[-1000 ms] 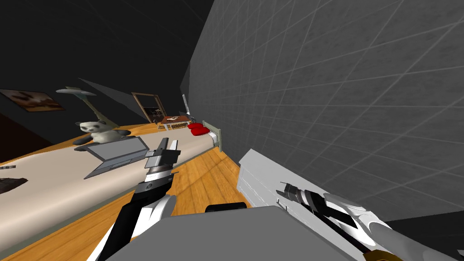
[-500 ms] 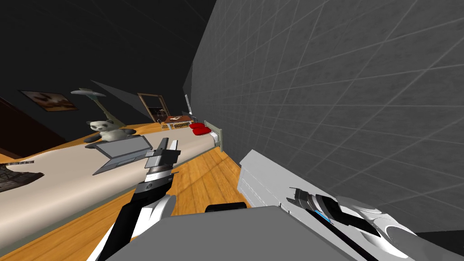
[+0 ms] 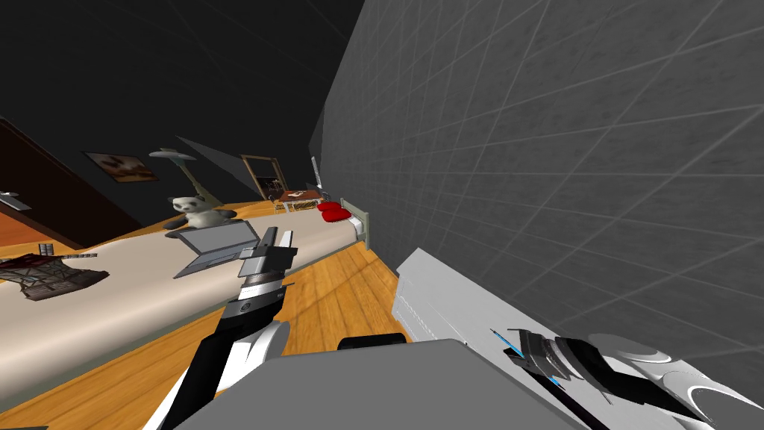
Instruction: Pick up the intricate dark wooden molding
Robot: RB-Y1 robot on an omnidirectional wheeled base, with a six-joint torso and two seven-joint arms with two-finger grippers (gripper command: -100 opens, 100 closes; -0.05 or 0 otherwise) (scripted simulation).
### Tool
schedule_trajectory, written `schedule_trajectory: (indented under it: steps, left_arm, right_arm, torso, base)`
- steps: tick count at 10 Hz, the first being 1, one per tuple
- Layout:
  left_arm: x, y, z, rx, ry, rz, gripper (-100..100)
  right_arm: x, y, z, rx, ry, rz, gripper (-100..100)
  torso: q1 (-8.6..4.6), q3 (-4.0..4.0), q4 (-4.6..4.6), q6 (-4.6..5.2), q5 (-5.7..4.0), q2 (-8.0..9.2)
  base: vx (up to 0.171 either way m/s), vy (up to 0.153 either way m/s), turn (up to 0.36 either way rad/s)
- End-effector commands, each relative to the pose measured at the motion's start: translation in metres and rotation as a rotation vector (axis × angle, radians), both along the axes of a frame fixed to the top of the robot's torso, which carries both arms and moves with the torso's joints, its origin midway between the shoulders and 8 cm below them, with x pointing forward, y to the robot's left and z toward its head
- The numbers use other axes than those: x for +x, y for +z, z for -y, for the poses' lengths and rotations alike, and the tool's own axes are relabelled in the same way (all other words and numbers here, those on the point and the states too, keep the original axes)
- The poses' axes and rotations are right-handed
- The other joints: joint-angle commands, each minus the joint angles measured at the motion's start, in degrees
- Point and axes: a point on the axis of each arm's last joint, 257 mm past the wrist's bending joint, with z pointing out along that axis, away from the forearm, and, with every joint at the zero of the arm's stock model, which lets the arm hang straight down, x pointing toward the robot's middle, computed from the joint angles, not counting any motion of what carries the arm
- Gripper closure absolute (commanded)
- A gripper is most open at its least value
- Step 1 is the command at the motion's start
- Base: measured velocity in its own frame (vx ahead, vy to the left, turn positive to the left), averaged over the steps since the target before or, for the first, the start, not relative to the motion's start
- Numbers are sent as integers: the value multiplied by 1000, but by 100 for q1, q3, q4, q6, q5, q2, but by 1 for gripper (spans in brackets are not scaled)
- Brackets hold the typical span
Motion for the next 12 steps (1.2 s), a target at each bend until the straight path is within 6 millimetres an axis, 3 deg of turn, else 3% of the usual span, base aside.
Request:
schedule_trajectory:
  steps: [1,2,3,4,5,7,8,9,10,12]
  left_arm:
    - [0,0,0,0,0,0,0]
    - [0,0,0,0,0,0,0]
    - [0,0,0,0,0,0,0]
    - [0,0,0,0,0,0,0]
    - [0,0,0,0,0,0,0]
    - [0,0,0,0,0,0,0]
    - [0,0,0,0,0,0,0]
    - [0,0,0,0,0,0,0]
    - [0,0,0,0,0,0,0]
    - [0,0,0,0,0,0,0]
  right_arm:
    - [-32,6,23,-46,13,-70,-100]
    - [-49,8,32,-68,21,-108,-100]
    - [-45,7,26,-56,32,-103,-100]
    - [-49,8,32,-68,21,-108,-100]
    - [-77,11,46,-99,34,-175,-100]
    - [-97,13,54,-115,43,-222,-100]
    - [-89,14,52,-111,40,-206,-100]
    - [-90,14,53,-111,41,-209,0]
    - [-94,11,51,-109,41,-208,-100]
    - [-109,3,46,-102,44,-220,-100]
  torso:
    - [0,0,0,0,0,0]
    - [1,1,0,1,1,2]
    - [3,4,1,3,2,7]
    - [5,4,2,1,-1,6]
    - [10,3,1,1,1,5]
    - [7,5,2,2,2,8]
    - [6,5,2,1,0,8]
    - [9,4,2,1,0,6]
    - [12,3,1,1,1,5]
    - [9,-3,-1,0,0,-7]
  base:
    - [3,-27,62]
    - [-4,-27,37]
    - [-4,-18,-3]
    - [0,0,0]
    - [-4,-5,35]
    - [-10,-19,9]
    - [-4,-9,0]
    - [0,0,0]
    - [16,-6,18]
    - [39,-11,29]
